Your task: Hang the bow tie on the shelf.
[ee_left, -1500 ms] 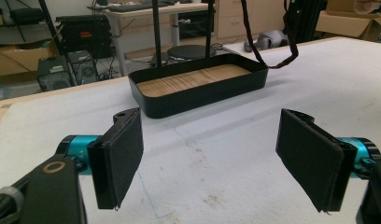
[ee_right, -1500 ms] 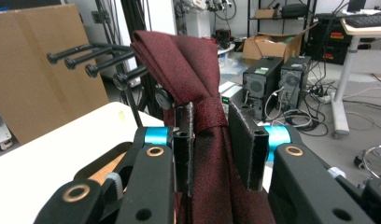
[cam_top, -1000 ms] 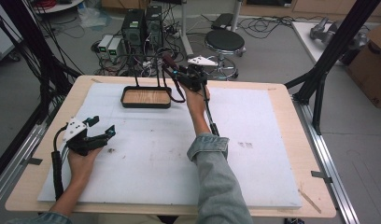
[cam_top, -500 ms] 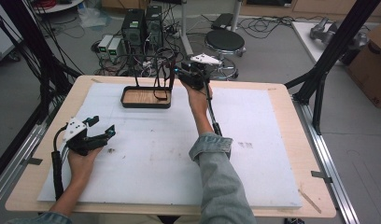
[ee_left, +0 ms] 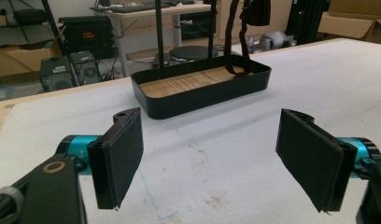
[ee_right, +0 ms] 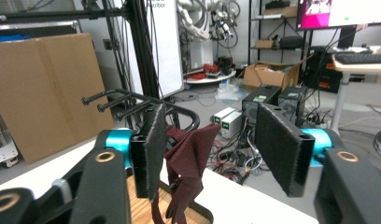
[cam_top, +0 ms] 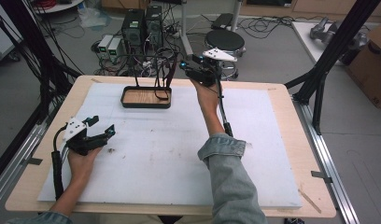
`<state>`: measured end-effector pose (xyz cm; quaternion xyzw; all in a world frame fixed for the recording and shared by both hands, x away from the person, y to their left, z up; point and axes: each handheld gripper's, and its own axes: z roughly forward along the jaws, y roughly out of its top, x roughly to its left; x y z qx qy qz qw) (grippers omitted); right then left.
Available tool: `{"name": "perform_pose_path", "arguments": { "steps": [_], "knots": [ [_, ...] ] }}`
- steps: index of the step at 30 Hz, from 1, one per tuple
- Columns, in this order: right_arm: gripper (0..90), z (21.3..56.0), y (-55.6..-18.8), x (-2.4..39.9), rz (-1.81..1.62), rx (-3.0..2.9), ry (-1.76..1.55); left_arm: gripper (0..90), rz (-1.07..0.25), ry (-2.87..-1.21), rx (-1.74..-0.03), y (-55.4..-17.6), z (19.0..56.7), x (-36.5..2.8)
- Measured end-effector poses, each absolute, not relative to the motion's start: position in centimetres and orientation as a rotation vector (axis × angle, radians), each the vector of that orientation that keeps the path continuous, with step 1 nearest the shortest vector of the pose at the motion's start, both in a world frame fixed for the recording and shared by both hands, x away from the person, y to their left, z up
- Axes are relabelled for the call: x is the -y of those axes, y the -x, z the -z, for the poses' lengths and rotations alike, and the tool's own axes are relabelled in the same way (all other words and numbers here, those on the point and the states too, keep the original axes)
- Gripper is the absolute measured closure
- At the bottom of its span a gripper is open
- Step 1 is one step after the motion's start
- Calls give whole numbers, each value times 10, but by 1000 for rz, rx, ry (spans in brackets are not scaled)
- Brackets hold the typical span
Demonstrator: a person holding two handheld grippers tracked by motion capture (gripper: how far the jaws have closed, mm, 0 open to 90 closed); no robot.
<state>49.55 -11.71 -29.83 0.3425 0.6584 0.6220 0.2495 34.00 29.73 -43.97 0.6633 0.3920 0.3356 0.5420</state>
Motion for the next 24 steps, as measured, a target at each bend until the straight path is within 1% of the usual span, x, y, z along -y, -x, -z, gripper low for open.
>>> {"name": "perform_pose_path", "arguments": {
  "steps": [3, 13, 18, 19, 24],
  "knots": [
    [399, 294, -492, 123, -1692, -1783, -924, 235, -797, -1580, -931, -340, 440, -298],
    [291, 279, -473, 160, -1683, -1725, -927, 235, -800, -1581, -937, -341, 440, -297],
    [262, 275, -466, 172, -1676, -1715, -926, 235, -800, -1582, -937, -341, 440, -297],
    [238, 273, -462, 177, -1673, -1709, -928, 235, -801, -1582, -937, -341, 440, -297],
    [228, 270, -453, 186, -1662, -1681, -911, 234, -799, -1586, -935, -341, 440, -297]
  ]
}}
